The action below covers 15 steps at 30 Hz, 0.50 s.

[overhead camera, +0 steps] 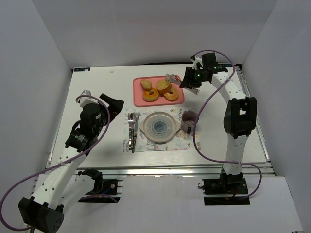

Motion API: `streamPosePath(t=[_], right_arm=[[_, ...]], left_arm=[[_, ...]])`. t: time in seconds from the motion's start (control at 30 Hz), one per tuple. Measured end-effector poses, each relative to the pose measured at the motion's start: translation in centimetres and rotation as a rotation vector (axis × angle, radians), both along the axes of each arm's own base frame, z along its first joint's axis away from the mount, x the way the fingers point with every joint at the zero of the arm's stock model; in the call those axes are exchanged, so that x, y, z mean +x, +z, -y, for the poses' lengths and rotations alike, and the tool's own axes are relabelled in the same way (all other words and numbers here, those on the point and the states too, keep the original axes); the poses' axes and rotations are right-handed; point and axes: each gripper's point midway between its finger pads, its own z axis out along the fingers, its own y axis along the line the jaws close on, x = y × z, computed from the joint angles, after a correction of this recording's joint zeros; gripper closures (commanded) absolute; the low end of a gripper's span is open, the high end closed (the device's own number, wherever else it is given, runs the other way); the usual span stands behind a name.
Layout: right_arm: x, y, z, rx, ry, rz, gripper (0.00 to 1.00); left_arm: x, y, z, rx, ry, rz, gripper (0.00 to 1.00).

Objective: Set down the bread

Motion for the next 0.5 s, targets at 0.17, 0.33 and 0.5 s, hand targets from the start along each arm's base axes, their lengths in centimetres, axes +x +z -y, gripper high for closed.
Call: streamPosePath(t=[0.17, 0.33, 0.5], right_arm=[[0.2, -0.4, 0.1, -0.006, -0.034, -0.021, 0.52], [0.1, -0.7, 0.1, -0.024, -0.049, -0.026, 0.52], [-0.6, -1.4, -0.7, -0.03, -0.036, -0.049, 0.53]], left_arm=[[0.1, 0.0, -0.1, 0.002, 0.006, 0.0, 0.02], [0.1, 0.0, -0.1, 0.004, 0.009, -0.001, 0.02], [0.1, 0.0, -0.1, 0.004, 0.009, -0.001, 0.02]])
